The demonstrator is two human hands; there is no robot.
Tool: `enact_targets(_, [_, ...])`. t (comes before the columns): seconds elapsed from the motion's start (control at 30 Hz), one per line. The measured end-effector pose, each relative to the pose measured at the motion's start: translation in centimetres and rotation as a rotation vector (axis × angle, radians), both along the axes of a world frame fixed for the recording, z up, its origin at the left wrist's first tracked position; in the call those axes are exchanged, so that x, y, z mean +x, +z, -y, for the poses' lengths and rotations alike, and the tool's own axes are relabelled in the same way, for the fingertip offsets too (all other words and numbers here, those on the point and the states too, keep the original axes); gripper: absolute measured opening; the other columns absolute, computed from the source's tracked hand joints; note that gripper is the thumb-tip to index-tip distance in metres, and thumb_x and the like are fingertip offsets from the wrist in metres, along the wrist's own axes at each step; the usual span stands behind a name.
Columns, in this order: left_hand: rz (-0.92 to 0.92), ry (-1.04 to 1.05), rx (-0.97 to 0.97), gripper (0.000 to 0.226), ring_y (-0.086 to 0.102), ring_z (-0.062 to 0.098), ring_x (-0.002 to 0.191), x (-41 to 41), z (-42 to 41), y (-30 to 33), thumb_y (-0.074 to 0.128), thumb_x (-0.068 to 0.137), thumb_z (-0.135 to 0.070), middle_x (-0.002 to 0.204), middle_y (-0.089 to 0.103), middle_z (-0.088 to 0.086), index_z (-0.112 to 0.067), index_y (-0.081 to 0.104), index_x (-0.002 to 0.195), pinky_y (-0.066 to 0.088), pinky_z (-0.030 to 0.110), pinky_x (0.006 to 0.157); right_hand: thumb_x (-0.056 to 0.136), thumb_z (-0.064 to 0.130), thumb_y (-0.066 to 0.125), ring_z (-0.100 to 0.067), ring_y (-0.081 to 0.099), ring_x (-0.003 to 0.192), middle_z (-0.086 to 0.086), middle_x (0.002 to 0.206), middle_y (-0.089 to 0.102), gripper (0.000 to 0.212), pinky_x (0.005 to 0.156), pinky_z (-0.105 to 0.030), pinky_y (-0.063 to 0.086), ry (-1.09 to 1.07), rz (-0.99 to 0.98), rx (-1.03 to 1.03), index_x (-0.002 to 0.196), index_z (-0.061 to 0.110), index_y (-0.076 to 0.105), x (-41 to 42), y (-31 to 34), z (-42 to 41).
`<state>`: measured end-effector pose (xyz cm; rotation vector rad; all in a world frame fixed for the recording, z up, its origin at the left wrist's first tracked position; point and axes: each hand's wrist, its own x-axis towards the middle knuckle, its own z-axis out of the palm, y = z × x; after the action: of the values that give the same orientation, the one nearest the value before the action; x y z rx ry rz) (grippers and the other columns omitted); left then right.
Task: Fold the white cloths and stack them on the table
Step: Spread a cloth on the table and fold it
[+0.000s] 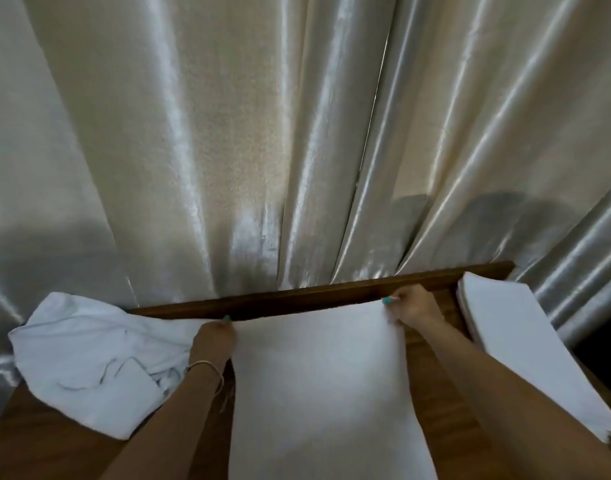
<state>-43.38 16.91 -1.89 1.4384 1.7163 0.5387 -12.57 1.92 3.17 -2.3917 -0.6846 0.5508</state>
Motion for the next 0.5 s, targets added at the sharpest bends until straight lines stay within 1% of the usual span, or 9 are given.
enact_targets(0.07, [-0.052, 0.005, -0.083, 0.038, 0.061, 0.031, 0.105, 1.4, -0.6, -1.5, 0.040, 0.101, -0.021, 0.122, 0.063, 0.021, 0.006, 0.055, 0.122, 0.046, 0.027, 0.085, 0.085, 0.018, 0.068, -0.025, 0.071, 0.073, -0.009, 0.082, 0.073, 0.011, 0.078, -0.042, 0.059, -0.042, -0.062, 0.039, 0.092, 0.011, 0.073, 0.4, -2.9, -1.4])
enact_targets(0.1, [-0.059, 0.027, -0.101, 0.040, 0.062, 0.029, 0.102, 2.0, -0.8, -2.1, 0.046, 0.099, -0.027, 0.121, 0.064, 0.019, 0.004, 0.056, 0.122, 0.047, 0.029, 0.085, 0.085, 0.016, 0.069, -0.026, 0.071, 0.077, -0.011, 0.082, 0.072, 0.010, 0.078, -0.042, 0.059, -0.049, -0.058, 0.047, 0.092, 0.010, 0.073, 0.7, -4.2, -2.0])
enact_targets(0.17, [-0.077, 0.083, -0.102, 0.050, 0.059, 0.028, 0.112, 3.6, -2.0, -2.3, 0.050, 0.094, -0.043, 0.123, 0.062, 0.015, -0.003, 0.053, 0.125, 0.046, 0.031, 0.091, 0.084, 0.014, 0.068, -0.028, 0.069, 0.082, -0.013, 0.086, 0.071, 0.007, 0.078, -0.040, 0.058, -0.100, -0.108, 0.101, 0.088, 0.010, 0.072, 1.3, -5.7, -3.8])
enact_targets(0.23, [-0.015, 0.163, -0.075, 0.048, 0.055, 0.035, 0.117, 5.0, -2.5, -2.9, 0.055, 0.093, -0.035, 0.125, 0.059, 0.020, 0.000, 0.050, 0.127, 0.044, 0.035, 0.094, 0.085, 0.007, 0.063, -0.027, 0.064, 0.077, -0.015, 0.084, 0.065, 0.005, 0.073, -0.037, 0.055, -0.187, -0.271, 0.241, 0.085, 0.006, 0.068, 2.0, -6.6, -5.3])
enact_targets(0.27, [0.022, 0.148, -0.043, 0.046, 0.052, 0.038, 0.119, 5.7, -2.4, -3.2, 0.057, 0.093, -0.025, 0.128, 0.055, 0.024, 0.003, 0.049, 0.127, 0.041, 0.038, 0.096, 0.086, 0.003, 0.061, -0.025, 0.060, 0.078, -0.014, 0.088, 0.060, 0.008, 0.076, -0.038, 0.053, -0.183, -0.384, 0.300, 0.093, 0.004, 0.066, 2.1, -7.1, -5.8])
enact_targets(0.3, [0.099, 0.154, 0.023, 0.047, 0.047, 0.039, 0.123, 6.3, -1.9, -3.4, 0.058, 0.092, -0.018, 0.137, 0.046, 0.026, 0.005, 0.046, 0.132, 0.037, 0.040, 0.101, 0.087, 0.000, 0.061, -0.024, 0.060, 0.088, -0.013, 0.101, 0.058, 0.022, 0.085, -0.039, 0.052, -0.124, -0.389, 0.329, 0.109, 0.004, 0.062, 2.2, -8.0, -6.3])
enact_targets(0.37, [0.065, 0.110, 0.219, 0.061, 0.036, 0.042, 0.130, 7.1, -0.6, -4.6, 0.063, 0.089, -0.011, 0.149, 0.028, 0.026, 0.003, 0.034, 0.141, 0.028, 0.046, 0.109, 0.086, 0.003, 0.066, -0.023, 0.048, 0.125, -0.009, 0.141, 0.040, 0.062, 0.108, -0.042, 0.041, 0.178, -0.179, 0.286, 0.142, 0.010, 0.041, 1.4, -9.9, -6.0])
enact_targets(0.4, [-0.019, 0.035, 0.317, 0.063, 0.034, 0.045, 0.132, 7.4, 0.3, -5.2, 0.065, 0.086, -0.008, 0.148, 0.028, 0.028, 0.003, 0.035, 0.141, 0.027, 0.049, 0.109, 0.088, 0.013, 0.068, -0.022, 0.037, 0.136, -0.005, 0.152, 0.029, 0.069, 0.113, -0.042, 0.035, 0.262, -0.047, 0.209, 0.148, 0.014, 0.033, 0.8, -11.0, -5.6])
enact_targets(0.5, [-0.137, -0.308, 0.415, 0.056, 0.036, 0.040, 0.134, 7.8, 3.3, -8.1, 0.062, 0.086, -0.009, 0.144, 0.039, 0.025, -0.012, 0.041, 0.138, 0.027, 0.045, 0.112, 0.095, 0.049, 0.046, -0.017, 0.019, 0.147, 0.003, 0.161, 0.016, 0.062, 0.118, -0.041, 0.018, 0.447, 0.315, 0.030, 0.151, 0.030, 0.026, -1.6, -13.8, -3.4])
